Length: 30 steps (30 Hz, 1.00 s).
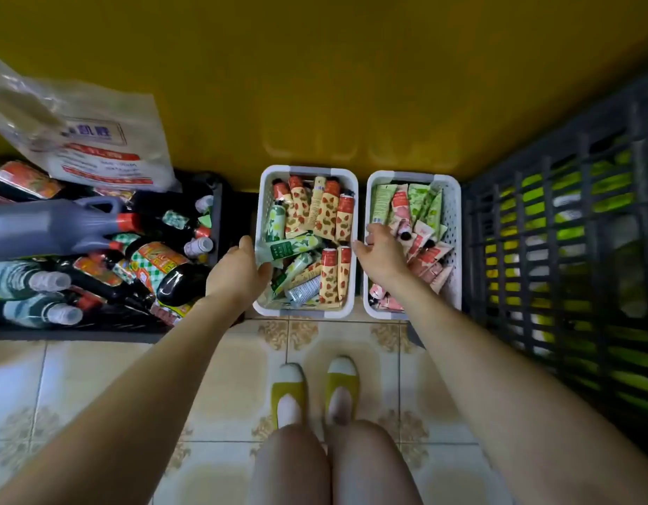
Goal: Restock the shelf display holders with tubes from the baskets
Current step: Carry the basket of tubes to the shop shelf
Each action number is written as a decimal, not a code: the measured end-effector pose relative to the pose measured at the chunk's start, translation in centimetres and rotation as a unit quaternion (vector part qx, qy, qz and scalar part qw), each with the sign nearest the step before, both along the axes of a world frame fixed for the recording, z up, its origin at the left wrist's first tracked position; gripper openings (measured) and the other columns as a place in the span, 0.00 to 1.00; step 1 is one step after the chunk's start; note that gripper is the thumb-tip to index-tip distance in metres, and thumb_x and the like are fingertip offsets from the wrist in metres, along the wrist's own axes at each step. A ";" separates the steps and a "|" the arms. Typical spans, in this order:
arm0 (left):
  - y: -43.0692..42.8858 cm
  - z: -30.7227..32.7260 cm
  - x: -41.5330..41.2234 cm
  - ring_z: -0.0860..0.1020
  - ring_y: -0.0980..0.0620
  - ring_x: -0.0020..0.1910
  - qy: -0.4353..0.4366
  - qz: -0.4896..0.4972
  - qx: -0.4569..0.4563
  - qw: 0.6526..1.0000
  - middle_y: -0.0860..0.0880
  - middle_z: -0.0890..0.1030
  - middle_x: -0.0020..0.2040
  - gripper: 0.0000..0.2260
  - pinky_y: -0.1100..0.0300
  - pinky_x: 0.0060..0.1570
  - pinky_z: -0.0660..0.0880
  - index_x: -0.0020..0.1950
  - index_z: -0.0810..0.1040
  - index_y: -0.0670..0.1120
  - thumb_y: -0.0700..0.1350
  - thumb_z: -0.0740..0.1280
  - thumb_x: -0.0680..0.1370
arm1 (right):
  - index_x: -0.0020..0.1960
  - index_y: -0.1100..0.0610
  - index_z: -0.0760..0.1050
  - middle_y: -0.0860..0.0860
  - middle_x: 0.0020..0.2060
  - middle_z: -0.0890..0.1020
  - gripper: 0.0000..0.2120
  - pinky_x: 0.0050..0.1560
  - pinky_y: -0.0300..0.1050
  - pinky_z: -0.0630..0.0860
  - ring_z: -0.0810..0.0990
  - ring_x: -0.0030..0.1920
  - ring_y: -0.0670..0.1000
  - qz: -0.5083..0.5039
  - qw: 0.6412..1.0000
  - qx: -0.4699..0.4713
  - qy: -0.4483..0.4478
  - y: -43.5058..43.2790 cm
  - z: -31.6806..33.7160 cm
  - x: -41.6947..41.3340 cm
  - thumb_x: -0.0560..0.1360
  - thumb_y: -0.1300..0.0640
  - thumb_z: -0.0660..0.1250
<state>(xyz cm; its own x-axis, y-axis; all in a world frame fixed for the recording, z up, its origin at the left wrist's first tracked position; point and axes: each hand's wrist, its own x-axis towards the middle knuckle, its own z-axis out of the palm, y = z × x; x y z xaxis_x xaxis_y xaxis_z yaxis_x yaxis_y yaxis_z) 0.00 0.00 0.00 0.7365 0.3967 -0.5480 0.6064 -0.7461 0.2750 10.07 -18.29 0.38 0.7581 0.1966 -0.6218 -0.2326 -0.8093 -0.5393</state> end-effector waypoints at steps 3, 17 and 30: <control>0.4 -2.0 0.1 0.75 0.35 0.47 -0.016 0.006 -0.002 1.000 0.35 0.75 0.52 0.14 0.53 0.33 0.64 0.59 0.64 0.36 0.44 0.62 0.79 | 0.68 0.62 0.65 0.59 0.59 0.77 0.18 0.56 0.50 0.74 0.76 0.57 0.58 0.013 0.999 -0.022 -0.047 0.8 -1.3 0.4 0.80 0.57 0.57; 0.7 -4.7 0.2 0.72 0.44 0.43 -0.099 0.106 -0.130 0.981 0.42 0.74 0.47 0.12 0.53 0.39 0.69 0.61 0.67 0.36 0.36 0.62 0.78 | 0.63 0.61 0.69 0.56 0.56 0.79 0.17 0.46 0.45 0.70 0.77 0.55 0.57 0.030 0.986 -0.112 -0.119 1.7 -3.0 0.1 0.78 0.54 0.62; 1.0 -1.6 -2.2 0.79 0.40 0.46 -0.203 0.149 -0.168 0.953 0.41 0.81 0.45 0.07 0.47 0.46 0.76 0.55 0.74 0.40 0.37 0.64 0.77 | 0.57 0.63 0.74 0.52 0.48 0.78 0.12 0.50 0.40 0.72 0.75 0.48 0.48 -0.191 0.973 0.092 -0.086 2.1 -1.2 -0.9 0.75 0.60 0.67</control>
